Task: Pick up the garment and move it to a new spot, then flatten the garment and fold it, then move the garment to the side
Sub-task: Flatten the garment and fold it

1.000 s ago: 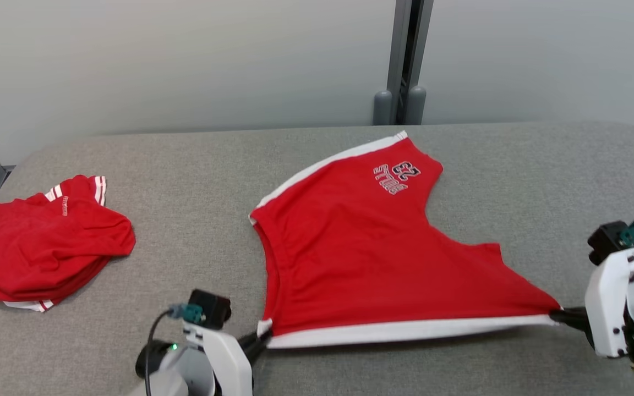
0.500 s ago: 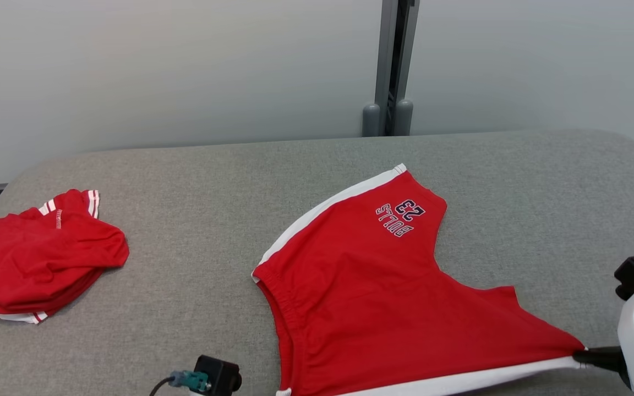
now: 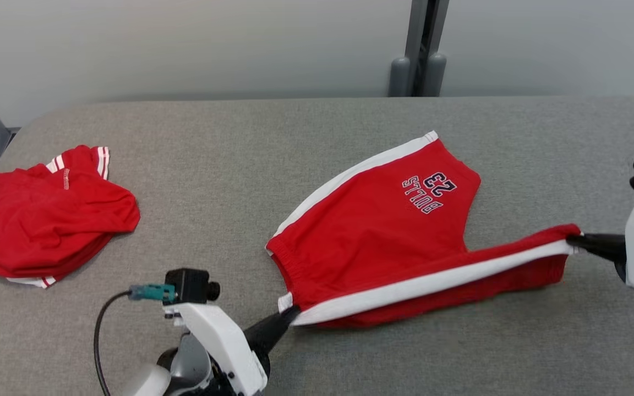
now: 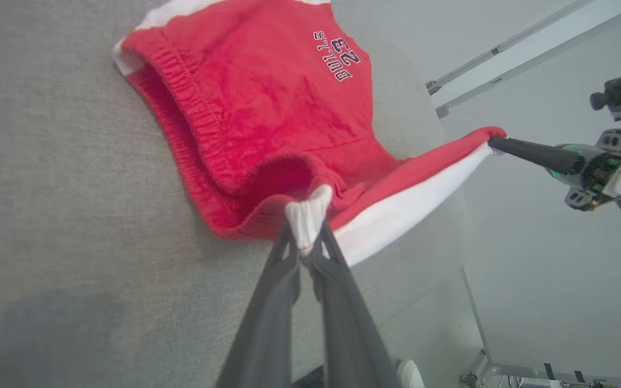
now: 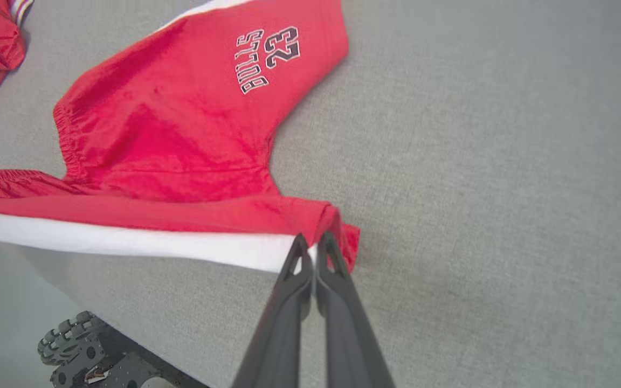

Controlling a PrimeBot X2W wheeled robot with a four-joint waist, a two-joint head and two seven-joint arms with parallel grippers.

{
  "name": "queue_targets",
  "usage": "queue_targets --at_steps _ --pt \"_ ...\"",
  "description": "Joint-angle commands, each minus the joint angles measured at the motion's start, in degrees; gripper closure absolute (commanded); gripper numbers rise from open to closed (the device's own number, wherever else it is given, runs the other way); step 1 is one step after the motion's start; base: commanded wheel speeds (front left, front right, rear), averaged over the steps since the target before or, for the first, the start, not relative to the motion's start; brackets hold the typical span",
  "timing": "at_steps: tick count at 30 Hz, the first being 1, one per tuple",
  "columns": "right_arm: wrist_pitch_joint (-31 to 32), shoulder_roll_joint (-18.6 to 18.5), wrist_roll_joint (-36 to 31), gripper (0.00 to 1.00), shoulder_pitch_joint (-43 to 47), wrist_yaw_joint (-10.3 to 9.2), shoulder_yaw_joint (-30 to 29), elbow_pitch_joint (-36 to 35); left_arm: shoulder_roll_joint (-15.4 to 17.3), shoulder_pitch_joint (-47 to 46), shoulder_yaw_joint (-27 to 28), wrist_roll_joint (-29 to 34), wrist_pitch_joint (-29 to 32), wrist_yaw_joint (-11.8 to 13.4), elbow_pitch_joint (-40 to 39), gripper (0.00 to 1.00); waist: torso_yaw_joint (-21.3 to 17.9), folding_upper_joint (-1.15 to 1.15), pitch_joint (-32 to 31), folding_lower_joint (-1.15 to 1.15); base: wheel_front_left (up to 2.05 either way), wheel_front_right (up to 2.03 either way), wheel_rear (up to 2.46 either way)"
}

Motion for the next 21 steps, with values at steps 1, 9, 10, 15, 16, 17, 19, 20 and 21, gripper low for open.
queue_targets --at_steps 1,9,10,15,16,17,19,20,21 --pt "0.51 0.37 -0.31 1.0 -1.29 -0.14 -0.73 0.87 -0.37 -1.45 1.01 -1.44 0.51 -0.17 0.17 1.0 1.56 0.0 2.21 0.0 0.0 0.0 0.0" --pt "2.36 4.46 -2.55 1.0 -9.82 -0.1 -4.36 6.91 -5.54 -8.47 4.89 -9.0 4.03 -1.12 3.62 1.0 5.52 0.0 8.43 0.0 0.0 0.0 0.0" --pt "2.56 5.03 -2.97 1.0 -10.89 -0.1 -4.62 7.82 -6.24 -9.32 5.13 -9.71 4.39 -1.25 4.26 1.0 5.97 0.0 9.11 0.0 0.0 0.0 0.0" --pt "3.06 7.01 -4.55 1.0 -14.59 -0.09 -5.47 11.07 -9.1 -12.8 6.15 -11.76 4.91 -1.88 6.87 1.0 7.9 0.0 11.57 0.0 0.0 0.0 0.0" --pt "3.17 7.48 -4.95 1.0 -15.47 -0.09 -5.66 11.81 -9.74 -13.59 6.35 -12.16 4.86 -2.16 7.54 1.0 8.36 0.0 12.13 0.0 0.0 0.0 0.0" --pt "3.18 7.98 -5.32 1.0 -16.26 -0.09 -5.84 12.53 -10.3 -14.32 6.59 -12.32 4.64 -2.23 8.26 1.0 8.79 0.0 12.63 0.0 0.0 0.0 0.0" --pt "3.01 8.79 -6.1 1.0 -17.85 -0.09 -6.19 13.92 -11.31 -15.83 7.23 -12.72 4.09 -2.77 9.66 1.0 9.67 0.0 13.63 0.0 0.0 0.0 0.0" --pt "2.89 9.17 -6.38 1.0 -18.51 -0.09 -6.31 14.61 -11.8 -16.46 7.64 -13.13 3.71 -2.75 10.37 1.0 10.09 0.0 14.06 0.0 0.0 0.0 0.0" --pt "2.81 9.51 -6.68 1.0 -19.15 -0.09 -6.42 15.21 -12.28 -17.09 8.0 -13.46 3.28 -3.04 11.08 1.0 10.5 0.0 14.5 0.0 0.0 0.0 0.0"
